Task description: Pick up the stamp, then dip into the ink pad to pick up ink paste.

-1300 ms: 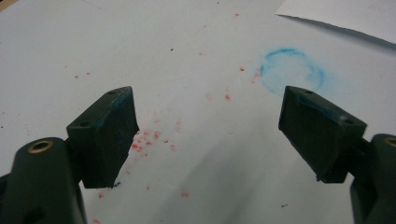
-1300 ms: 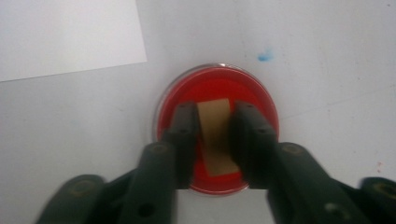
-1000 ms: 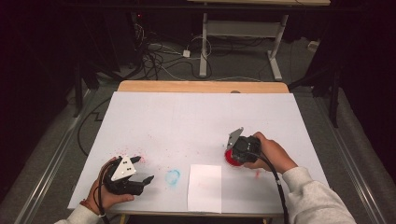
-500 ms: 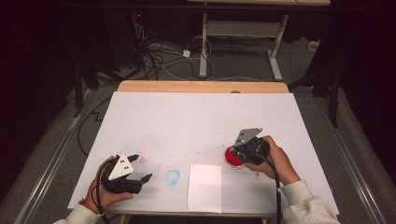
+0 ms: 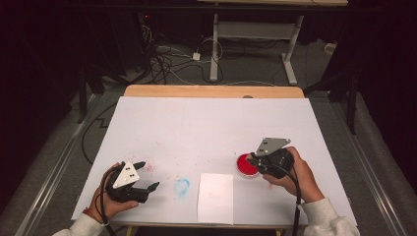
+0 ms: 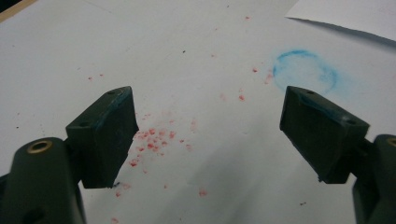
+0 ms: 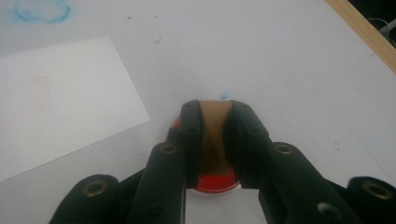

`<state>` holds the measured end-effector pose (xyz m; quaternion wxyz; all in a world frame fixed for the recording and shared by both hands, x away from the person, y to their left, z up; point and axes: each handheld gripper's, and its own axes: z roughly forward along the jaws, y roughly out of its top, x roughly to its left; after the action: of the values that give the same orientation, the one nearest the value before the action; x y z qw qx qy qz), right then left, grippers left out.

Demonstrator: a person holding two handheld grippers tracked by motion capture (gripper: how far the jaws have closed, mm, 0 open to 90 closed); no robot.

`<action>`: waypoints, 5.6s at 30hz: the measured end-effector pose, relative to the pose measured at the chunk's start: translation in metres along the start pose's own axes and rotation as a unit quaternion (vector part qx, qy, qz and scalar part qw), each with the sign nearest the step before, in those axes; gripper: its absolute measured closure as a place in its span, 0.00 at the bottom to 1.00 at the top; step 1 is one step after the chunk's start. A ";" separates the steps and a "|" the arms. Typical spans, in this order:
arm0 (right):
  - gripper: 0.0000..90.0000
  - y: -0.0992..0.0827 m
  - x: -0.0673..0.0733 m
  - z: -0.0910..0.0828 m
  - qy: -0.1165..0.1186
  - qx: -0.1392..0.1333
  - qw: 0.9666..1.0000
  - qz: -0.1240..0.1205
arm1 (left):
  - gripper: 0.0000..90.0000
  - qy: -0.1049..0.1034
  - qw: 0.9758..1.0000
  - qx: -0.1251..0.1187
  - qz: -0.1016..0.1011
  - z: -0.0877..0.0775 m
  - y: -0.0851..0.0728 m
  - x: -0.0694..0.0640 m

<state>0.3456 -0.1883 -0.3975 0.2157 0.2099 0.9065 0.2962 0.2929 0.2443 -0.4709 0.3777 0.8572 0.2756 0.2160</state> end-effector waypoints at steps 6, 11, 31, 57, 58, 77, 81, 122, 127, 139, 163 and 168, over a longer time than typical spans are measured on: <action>0.85 0.001 0.001 -0.008 -0.004 -0.005 1.000 0.010 | 0.20 -0.001 1.000 0.004 -0.001 0.001 -0.001 0.001; 0.85 0.001 -0.003 -0.010 -0.007 0.002 1.000 0.021 | 0.20 0.000 1.000 0.003 -0.003 0.001 -0.001 0.001; 0.85 0.020 -0.016 0.034 0.022 0.113 0.993 0.033 | 0.19 0.000 1.000 0.010 0.001 -0.001 -0.002 -0.001; 0.85 -0.004 -0.016 0.062 0.040 0.111 0.990 0.073 | 0.20 -0.004 1.000 0.027 0.005 0.004 -0.002 -0.004; 0.85 -0.005 -0.015 0.063 0.037 0.108 0.991 0.074 | 0.20 -0.004 1.000 0.027 0.005 0.004 -0.002 -0.004; 0.85 -0.007 -0.014 0.064 0.035 0.104 0.991 0.076 | 0.20 -0.003 1.000 0.029 0.008 0.004 -0.001 -0.005; 0.85 -0.008 -0.015 0.064 0.037 0.102 0.991 0.079 | 0.20 -0.004 1.000 0.030 0.008 0.004 -0.001 -0.005; 0.85 0.019 -0.014 -0.013 0.008 -0.020 0.998 0.058 | 0.20 -0.005 1.000 0.030 0.006 0.005 -0.001 -0.004; 0.85 0.021 -0.013 -0.017 0.009 -0.025 0.998 0.055 | 0.19 -0.005 0.999 0.031 0.007 0.005 -0.001 -0.004; 0.85 0.021 -0.013 -0.010 0.016 -0.014 0.998 0.057 | 0.20 -0.008 0.999 0.034 0.007 0.006 -0.002 -0.004; 0.85 -0.009 -0.018 0.059 0.049 0.099 0.991 0.073 | 0.20 -0.008 0.999 0.037 0.008 0.007 -0.002 -0.004; 0.85 -0.009 -0.017 0.060 0.048 0.101 0.991 0.068 | 0.20 -0.008 0.999 0.037 0.009 0.007 -0.002 -0.004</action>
<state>0.3878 -0.1767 -0.4428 0.1290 0.2776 0.9247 0.2265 0.2929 0.2389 -0.4768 0.3459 0.8747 0.2724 0.2026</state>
